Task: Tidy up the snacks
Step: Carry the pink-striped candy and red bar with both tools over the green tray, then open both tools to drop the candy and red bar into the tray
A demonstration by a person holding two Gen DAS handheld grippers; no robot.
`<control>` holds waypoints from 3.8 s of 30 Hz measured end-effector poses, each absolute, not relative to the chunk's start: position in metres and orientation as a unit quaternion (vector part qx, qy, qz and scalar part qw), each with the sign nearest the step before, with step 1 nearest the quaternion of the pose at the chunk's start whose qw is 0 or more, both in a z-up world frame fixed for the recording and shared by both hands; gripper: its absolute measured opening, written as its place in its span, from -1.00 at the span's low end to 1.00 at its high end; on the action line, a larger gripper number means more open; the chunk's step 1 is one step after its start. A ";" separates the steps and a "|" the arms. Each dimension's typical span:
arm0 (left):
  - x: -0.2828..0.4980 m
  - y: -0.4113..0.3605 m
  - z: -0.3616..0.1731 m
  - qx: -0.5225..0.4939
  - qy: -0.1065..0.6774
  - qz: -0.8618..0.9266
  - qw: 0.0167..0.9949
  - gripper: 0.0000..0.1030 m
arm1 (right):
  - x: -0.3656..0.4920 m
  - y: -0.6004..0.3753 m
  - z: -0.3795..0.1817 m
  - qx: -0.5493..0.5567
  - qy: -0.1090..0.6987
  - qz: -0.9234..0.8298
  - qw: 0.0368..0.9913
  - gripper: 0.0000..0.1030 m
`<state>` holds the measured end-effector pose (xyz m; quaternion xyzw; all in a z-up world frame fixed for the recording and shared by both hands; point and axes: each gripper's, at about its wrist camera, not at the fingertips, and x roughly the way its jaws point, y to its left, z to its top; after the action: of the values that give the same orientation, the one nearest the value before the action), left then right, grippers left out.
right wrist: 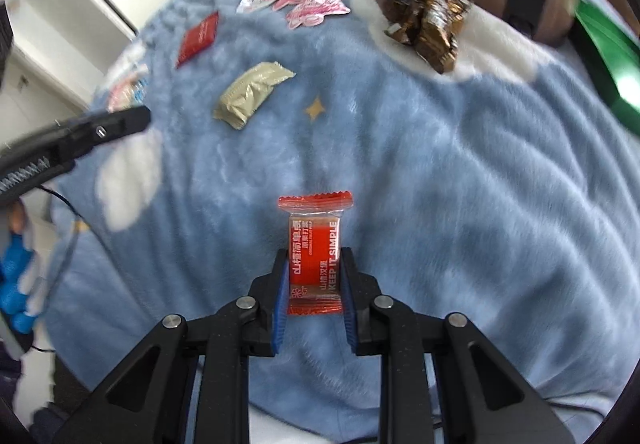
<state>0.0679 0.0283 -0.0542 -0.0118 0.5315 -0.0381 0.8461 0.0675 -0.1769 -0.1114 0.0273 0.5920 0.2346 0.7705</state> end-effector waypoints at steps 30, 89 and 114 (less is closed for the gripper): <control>0.076 -0.166 0.000 0.086 0.520 -0.170 0.832 -0.44 | 0.062 -0.394 -0.028 0.258 0.443 0.164 0.843 -1.00; 0.334 -0.409 -0.087 0.100 0.538 -0.172 0.819 0.09 | 0.311 -0.577 -0.092 0.096 0.460 -0.046 0.882 0.45; 0.183 -0.349 0.021 0.104 0.458 -0.188 0.863 0.14 | 0.133 -0.549 0.035 0.056 0.364 -0.091 0.925 1.00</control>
<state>0.1830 -0.3495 0.0208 0.1038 0.4582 -0.1878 0.8626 0.1335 -0.5492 0.0349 0.0559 0.3641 -0.0915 0.9252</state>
